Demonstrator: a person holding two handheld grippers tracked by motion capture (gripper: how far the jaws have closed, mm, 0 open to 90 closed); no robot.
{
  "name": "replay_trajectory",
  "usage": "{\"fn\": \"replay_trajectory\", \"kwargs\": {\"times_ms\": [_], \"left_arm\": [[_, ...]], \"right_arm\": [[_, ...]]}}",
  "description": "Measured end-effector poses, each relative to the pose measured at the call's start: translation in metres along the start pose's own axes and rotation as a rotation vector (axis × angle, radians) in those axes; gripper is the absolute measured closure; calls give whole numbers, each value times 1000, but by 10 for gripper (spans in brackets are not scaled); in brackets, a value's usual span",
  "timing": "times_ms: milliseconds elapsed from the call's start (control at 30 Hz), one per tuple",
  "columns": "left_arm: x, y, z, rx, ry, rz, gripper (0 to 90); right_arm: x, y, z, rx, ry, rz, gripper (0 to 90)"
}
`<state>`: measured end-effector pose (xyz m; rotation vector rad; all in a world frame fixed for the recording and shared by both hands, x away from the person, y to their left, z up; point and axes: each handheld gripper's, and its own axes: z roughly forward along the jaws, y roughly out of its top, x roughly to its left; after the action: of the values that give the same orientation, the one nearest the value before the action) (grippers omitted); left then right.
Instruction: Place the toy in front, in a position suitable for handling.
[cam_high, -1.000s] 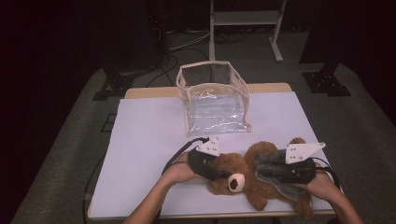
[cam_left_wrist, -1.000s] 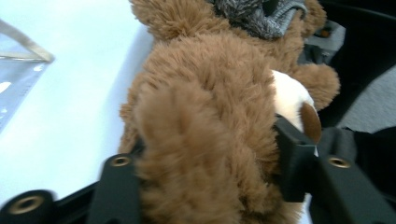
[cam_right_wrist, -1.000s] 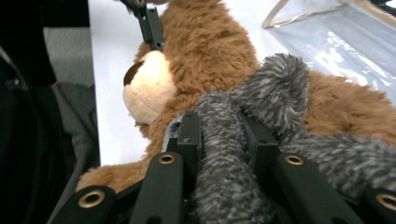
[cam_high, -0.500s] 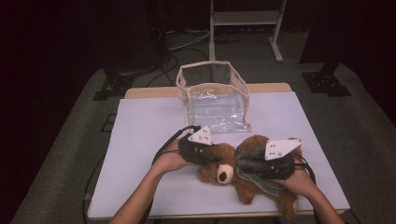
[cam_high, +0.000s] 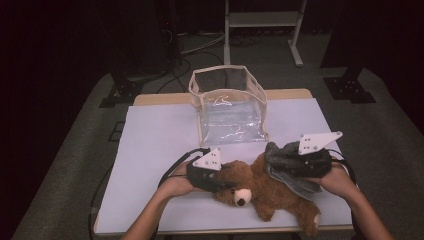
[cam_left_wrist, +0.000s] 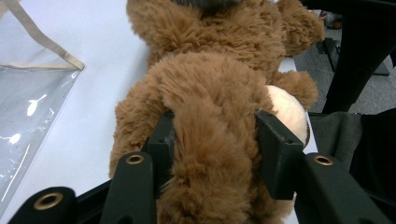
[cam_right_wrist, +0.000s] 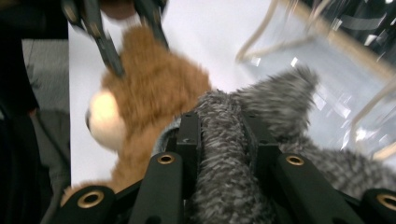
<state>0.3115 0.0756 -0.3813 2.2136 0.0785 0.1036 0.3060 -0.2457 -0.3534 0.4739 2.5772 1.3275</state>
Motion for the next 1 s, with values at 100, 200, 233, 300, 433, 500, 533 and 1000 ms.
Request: {"fn": "replay_trajectory", "kwargs": {"times_ms": [100, 200, 233, 300, 433, 500, 533, 1000], "left_arm": [[1, 2, -1, 2, 9, 1, 481], [6, 8, -2, 4, 24, -23, 413], [7, 9, -2, 6, 25, -24, 408], [9, 11, 1, 13, 19, -35, 385], [10, 10, 4, 22, -3, -54, 384], [9, 7, 4, 21, -20, -49, 414], [8, 7, 4, 21, -24, -44, 427], [-1, 7, 2, 27, -25, 0, 435]], "right_arm": [[3, -13, 7, -21, 43, 30, 721], [7, -19, 6, -25, 49, 34, 725], [7, -20, 6, -24, 48, 36, 725], [7, -22, 5, -26, 44, 39, 725], [8, -22, 6, -30, 42, 38, 724], [8, -23, 5, -39, 51, 44, 724], [8, -23, 5, -41, 54, 45, 724], [-1, -13, -6, -1, 56, 24, 722]]}}
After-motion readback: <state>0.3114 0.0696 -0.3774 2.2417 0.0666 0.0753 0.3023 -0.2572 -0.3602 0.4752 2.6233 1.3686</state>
